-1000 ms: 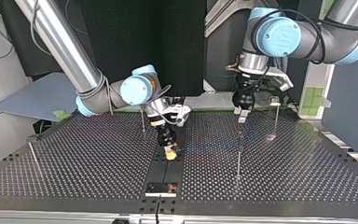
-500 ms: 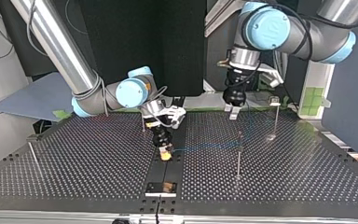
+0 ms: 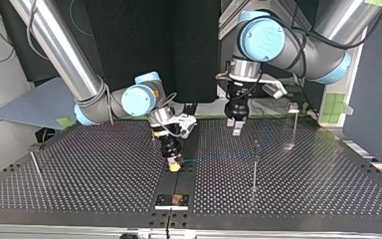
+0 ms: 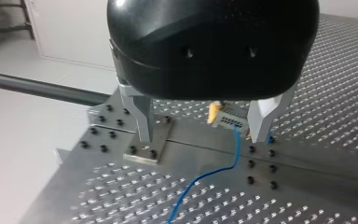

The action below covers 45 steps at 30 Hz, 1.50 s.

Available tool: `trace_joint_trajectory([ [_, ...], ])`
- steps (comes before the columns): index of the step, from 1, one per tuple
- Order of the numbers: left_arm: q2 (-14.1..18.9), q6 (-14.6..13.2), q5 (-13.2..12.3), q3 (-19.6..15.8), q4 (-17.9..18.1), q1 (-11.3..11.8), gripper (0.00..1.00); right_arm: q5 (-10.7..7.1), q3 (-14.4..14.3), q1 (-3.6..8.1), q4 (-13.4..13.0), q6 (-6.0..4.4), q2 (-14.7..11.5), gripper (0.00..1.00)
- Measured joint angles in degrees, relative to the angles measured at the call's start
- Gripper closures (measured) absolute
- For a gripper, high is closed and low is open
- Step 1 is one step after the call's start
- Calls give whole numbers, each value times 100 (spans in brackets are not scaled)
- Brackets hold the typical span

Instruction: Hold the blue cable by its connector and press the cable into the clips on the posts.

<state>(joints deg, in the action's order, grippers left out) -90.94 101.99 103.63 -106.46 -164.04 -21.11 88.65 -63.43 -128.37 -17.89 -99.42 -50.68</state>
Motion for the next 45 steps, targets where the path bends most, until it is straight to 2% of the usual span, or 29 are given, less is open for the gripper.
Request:
trace_joint_trajectory([
  [5, -183, 11, 264, 265, -75, -242, 0, 3, 0, -6, 15, 0, 0, 100],
  [10, -214, 2, 470, 536, -74, -271, 0, 3, -1, -30, 13, 0, 0, 100],
  [16, -248, -6, 508, 774, -79, -233, 0, -4, -1, -39, 13, 0, 0, 100],
  [25, -576, -79, 505, 802, -115, -206, 0, 3, -1, -43, 11, 0, 0, 100],
  [38, -632, -354, 679, 834, -35, -46, 0, 4, -2, -55, 4, 0, 1, 100],
  [45, -843, -427, 673, 1055, -132, -20, 0, 4, -2, -63, 4, 0, 1, 100],
])
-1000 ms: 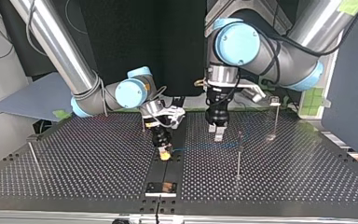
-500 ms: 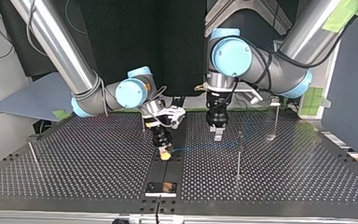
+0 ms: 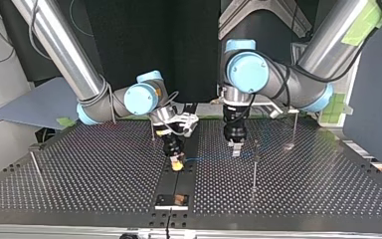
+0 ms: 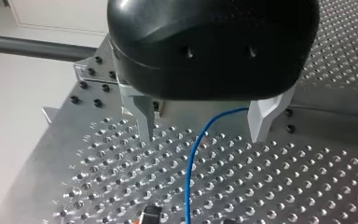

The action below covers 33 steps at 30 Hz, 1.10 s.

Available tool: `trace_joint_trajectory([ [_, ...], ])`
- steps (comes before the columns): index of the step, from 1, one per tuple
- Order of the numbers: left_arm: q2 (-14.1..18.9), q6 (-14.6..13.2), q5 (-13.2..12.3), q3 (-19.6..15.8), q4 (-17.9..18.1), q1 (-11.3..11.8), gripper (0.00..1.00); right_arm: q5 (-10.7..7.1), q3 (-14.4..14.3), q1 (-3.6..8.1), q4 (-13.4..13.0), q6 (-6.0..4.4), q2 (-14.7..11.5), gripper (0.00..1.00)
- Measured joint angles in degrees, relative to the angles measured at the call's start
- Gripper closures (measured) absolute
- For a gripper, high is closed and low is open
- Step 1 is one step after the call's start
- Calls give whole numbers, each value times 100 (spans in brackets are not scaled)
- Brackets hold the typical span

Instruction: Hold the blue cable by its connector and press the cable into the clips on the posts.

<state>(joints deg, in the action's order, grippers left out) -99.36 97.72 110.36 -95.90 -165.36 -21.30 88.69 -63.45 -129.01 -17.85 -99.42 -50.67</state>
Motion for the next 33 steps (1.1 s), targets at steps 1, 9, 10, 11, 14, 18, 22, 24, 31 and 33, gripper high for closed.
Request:
trace_joint_trajectory([
  [1, -25, -4, 7, 36, 9, 3, 0, 0, 0, 0, 0, 0, 1, 100],
  [9, -184, -3, 58, 287, -20, 20, 0, 1, -1, -11, 0, 0, 2, 100],
  [10, -193, -2, 62, 317, -24, 25, 0, 1, -1, -13, 0, 2, 2, 100],
  [11, -203, -1, 64, 340, -28, 29, 0, 1, 0, -13, 0, 4, 2, 100],
  [14, -295, -5, 67, 456, -99, 46, 0, 0, 0, -20, 0, 7, 3, 100],
  [18, -419, -21, 62, 559, -175, 77, 0, -2, 0, -28, 0, 8, 4, 100],
  [22, -454, -32, 36, 633, -166, 134, 0, -4, 2, -31, 0, 9, 5, 100],
  [24, -457, -33, 28, 676, -167, 163, 0, -1, 2, -31, -3, 9, 5, 100],
  [31, -627, -42, -44, 900, -271, 242, 0, -4, 2, -33, -5, 9, 4, 100],
  [33, -691, -47, -63, 939, -294, 254, 0, -7, 1, -33, -3, 9, 5, 100],
])
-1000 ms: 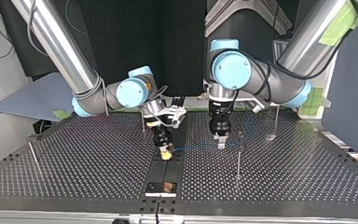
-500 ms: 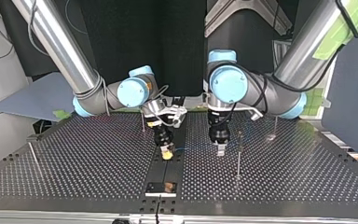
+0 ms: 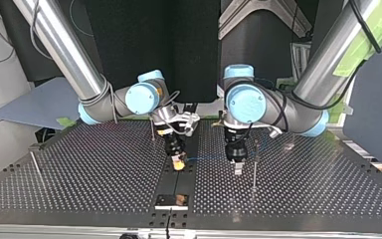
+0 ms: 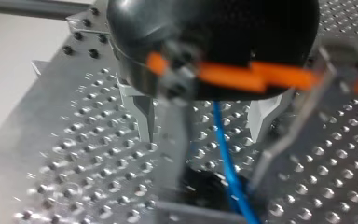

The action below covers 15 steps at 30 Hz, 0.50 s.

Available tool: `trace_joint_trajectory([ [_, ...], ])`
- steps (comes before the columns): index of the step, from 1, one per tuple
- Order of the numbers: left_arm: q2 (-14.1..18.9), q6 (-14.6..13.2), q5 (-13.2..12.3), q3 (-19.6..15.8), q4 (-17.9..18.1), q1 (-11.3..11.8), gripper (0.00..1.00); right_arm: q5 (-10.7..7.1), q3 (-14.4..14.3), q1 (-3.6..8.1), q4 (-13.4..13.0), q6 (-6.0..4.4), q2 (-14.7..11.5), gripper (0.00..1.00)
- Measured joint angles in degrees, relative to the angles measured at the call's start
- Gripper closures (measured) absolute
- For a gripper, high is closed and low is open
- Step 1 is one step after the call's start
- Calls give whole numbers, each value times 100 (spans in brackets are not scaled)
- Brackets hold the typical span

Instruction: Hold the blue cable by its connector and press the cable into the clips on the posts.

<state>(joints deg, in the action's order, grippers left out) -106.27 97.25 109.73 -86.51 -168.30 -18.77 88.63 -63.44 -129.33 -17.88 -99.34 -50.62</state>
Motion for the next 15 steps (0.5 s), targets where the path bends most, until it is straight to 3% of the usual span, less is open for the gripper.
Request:
trace_joint_trajectory([
  [15, -64, -201, 180, 33, 157, 52, 0, -5, -2, -13, 3, 17, 3, 100],
])
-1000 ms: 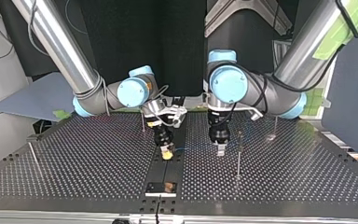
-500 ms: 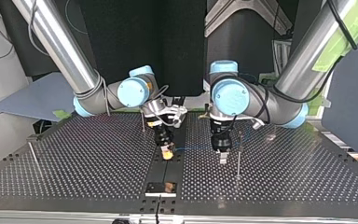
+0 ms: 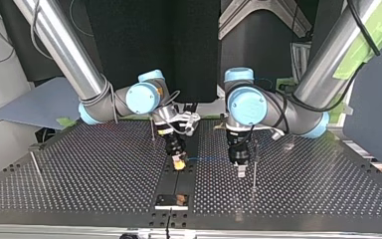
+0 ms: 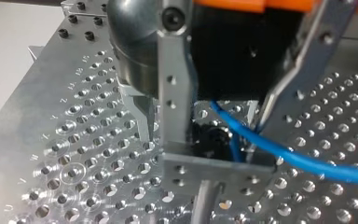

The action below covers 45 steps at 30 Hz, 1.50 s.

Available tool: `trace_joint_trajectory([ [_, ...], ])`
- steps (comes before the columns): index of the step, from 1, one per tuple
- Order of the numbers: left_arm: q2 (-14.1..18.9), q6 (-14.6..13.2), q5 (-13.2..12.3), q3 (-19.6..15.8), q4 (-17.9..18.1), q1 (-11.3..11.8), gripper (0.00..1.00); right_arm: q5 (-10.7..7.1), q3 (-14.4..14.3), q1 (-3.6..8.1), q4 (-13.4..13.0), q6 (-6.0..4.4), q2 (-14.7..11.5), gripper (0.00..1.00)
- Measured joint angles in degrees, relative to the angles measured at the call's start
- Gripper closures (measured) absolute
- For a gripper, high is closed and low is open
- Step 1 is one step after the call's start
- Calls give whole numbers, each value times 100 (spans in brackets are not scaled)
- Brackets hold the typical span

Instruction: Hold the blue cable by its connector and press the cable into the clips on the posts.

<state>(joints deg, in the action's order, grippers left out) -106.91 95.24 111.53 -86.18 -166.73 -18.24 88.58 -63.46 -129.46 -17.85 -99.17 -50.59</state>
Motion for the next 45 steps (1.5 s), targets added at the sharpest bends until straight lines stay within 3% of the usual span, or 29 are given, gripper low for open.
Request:
trace_joint_trajectory([
  [3, 0, -131, 83, 0, 3, -23, 3, -4, 0, -3, 0, 1, 1, 100],
  [5, 0, -218, 112, 0, 4, -40, 21, -5, -1, -4, 0, 1, 1, 100],
  [6, 0, -243, 121, -1, 5, -48, 21, -5, -1, -6, 1, 1, 2, 100],
  [8, 1, -282, 135, -1, 8, -65, 38, -5, 0, -12, 4, 3, 1, 100],
  [9, 1, -295, 138, -1, 10, -71, 38, -6, 0, -15, 6, 6, 1, 100],
  [11, 1, -337, 145, 0, 15, -88, 60, -6, 0, -19, 7, 13, 1, 100],
  [12, 1, -358, 153, 0, 19, -96, 60, -6, 1, -20, 8, 17, 1, 100],
  [14, 1, -403, 203, 1, 48, -116, 85, -6, 0, -25, 8, 23, 0, 100],
  [15, 1, -423, 237, 0, 71, -126, 85, -6, 1, -28, 8, 24, 0, 100],
  [17, 1, -471, 334, 0, 142, -147, 100, -6, 1, -35, 9, 26, 0, 100],
  [23, 1, -552, 561, 1, 223, -195, 100, -6, 2, -39, 16, 27, 0, 100],
  [40, 1, -593, 570, 3, 241, -233, 100, -13, 3, -8, 49, 27, 0, 100],
  [41, 1, -596, 576, 3, 239, -234, 88, -13, 3, -6, 50, 27, 0, 100],
  [42, 1, -601, 581, 3, 237, -234, 88, -12, 3, -5, 51, 27, 0, 100],
  [43, 1, -609, 589, 3, 234, -234, 70, -10, 3, -4, 52, 27, 0, 100],
  [44, 1, -615, 592, 3, 232, -235, 58, -10, 4, -4, 52, 27, 0, 100],
  [45, 1, -619, 595, 2, 231, -237, 58, -11, 2, -3, 52, 28, 0, 100],
])
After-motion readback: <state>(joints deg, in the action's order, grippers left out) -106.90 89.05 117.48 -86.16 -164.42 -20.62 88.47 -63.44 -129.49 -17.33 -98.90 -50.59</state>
